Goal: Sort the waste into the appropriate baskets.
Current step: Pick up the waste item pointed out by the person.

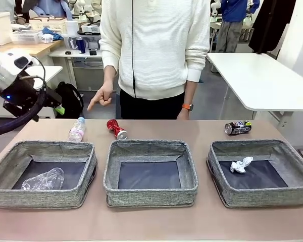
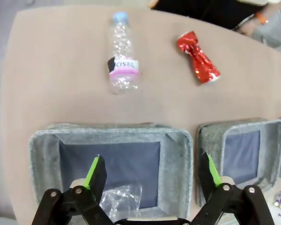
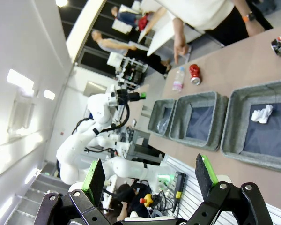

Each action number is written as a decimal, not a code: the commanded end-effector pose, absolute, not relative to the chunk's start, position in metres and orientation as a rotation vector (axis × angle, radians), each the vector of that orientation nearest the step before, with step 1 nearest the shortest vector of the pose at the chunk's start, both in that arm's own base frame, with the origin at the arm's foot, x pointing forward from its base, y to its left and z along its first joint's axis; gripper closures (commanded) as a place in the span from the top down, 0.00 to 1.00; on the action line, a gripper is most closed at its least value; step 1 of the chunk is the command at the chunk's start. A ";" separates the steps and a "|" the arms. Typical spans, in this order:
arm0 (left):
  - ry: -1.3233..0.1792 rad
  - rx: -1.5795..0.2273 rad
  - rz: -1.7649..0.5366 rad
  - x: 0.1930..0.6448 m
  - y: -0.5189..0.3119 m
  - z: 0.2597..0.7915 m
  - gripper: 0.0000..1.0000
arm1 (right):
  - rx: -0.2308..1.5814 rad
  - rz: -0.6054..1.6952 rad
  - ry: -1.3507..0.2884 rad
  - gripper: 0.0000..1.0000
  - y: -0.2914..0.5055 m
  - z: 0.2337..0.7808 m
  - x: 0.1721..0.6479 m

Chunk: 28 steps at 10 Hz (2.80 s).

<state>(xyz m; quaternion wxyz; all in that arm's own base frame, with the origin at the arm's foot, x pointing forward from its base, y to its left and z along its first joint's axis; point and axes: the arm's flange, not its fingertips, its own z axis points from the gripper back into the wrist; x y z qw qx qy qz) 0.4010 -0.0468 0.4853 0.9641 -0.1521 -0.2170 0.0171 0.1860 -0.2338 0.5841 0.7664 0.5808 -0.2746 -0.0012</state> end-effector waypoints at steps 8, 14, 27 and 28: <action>-0.103 -0.236 0.024 0.581 -0.030 0.438 1.00 | 1.271 0.007 -0.609 1.00 -0.232 0.585 0.185; -0.064 -0.207 0.018 0.643 -0.055 0.346 1.00 | 1.271 0.007 -0.609 1.00 -0.232 0.585 0.185; -0.021 -0.152 0.079 0.644 -0.068 0.321 0.00 | 1.271 0.007 -0.609 1.00 -0.232 0.585 0.185; -0.021 -0.152 0.079 0.644 -0.068 0.321 0.00 | 1.271 0.007 -0.609 1.00 -0.232 0.585 0.185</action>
